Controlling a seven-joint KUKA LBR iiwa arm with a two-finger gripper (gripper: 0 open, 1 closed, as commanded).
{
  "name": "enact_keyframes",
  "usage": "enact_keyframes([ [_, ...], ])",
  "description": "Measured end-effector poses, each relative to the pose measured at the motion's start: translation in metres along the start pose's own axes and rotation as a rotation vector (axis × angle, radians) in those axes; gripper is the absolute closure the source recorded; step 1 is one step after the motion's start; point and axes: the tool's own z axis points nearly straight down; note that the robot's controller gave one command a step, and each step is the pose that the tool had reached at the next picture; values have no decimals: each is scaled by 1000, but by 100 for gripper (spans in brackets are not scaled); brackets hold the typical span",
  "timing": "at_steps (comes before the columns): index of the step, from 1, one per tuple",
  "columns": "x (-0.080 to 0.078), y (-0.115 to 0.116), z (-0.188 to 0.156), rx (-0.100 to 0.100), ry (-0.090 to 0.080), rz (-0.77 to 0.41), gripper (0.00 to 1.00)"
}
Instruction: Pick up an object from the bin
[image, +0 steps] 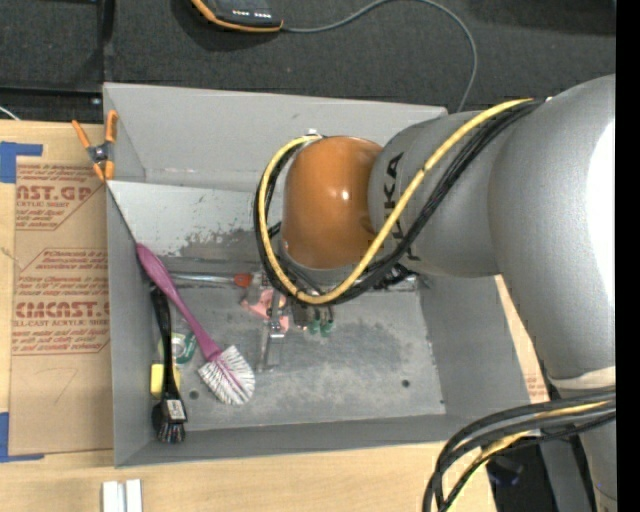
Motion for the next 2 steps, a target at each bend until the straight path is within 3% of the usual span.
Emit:
enact_keyframes([
  [1, -2, -1, -5, -1, -7, 2, 0],
  [2, 46, 37, 68, -2, -2, 201, 0],
])
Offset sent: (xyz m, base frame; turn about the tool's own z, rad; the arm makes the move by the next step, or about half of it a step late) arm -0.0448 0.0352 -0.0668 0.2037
